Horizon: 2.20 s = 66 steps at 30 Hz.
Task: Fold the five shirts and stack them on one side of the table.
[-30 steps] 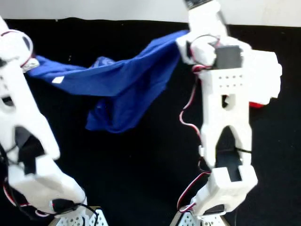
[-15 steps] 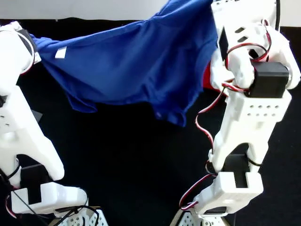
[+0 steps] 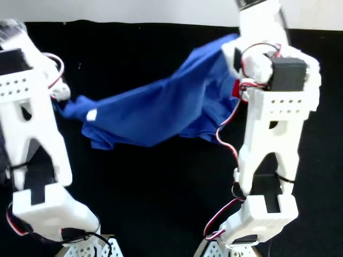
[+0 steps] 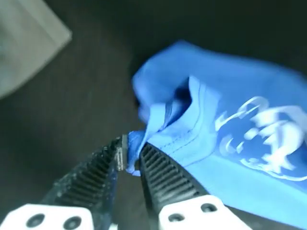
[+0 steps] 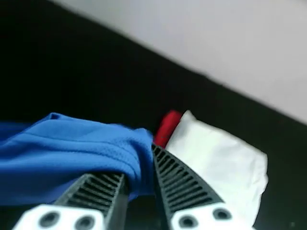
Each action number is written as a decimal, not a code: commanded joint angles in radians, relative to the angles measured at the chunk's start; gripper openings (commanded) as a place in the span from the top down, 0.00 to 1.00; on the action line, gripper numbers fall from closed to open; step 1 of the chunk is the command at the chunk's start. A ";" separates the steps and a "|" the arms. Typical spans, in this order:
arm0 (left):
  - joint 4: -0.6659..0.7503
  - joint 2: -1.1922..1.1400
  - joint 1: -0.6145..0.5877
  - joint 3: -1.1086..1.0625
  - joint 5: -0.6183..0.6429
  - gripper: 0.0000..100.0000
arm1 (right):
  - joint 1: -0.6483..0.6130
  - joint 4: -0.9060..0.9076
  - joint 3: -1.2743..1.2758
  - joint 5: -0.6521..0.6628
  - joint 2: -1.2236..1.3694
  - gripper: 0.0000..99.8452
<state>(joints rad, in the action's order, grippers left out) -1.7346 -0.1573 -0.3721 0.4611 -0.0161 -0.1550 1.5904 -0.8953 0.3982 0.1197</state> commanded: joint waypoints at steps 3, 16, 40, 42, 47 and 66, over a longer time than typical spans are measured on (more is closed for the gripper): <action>-0.012 -0.064 -0.008 -0.137 -0.137 0.99 | -0.018 0.064 0.084 0.011 -0.005 0.99; -0.014 -0.082 -0.008 -0.176 -0.265 0.81 | -0.030 0.162 0.148 0.005 -0.030 0.99; 0.272 0.165 0.308 -0.745 -0.425 0.85 | 0.097 -0.329 0.911 0.034 -0.378 0.99; 0.311 0.165 0.308 -0.788 -0.425 0.84 | 0.097 -0.397 1.020 0.037 -0.417 0.99; 0.427 0.163 0.292 -0.892 -0.423 0.81 | 0.097 -0.483 1.164 0.038 -0.467 0.99; 0.437 0.208 0.205 -0.981 -0.430 0.82 | 0.099 -0.478 1.181 0.038 -0.476 0.99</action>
<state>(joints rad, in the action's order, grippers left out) -1.2804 0.0222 -0.1358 -0.5501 -0.4381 -0.0690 1.1254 0.2877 0.4258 -0.3099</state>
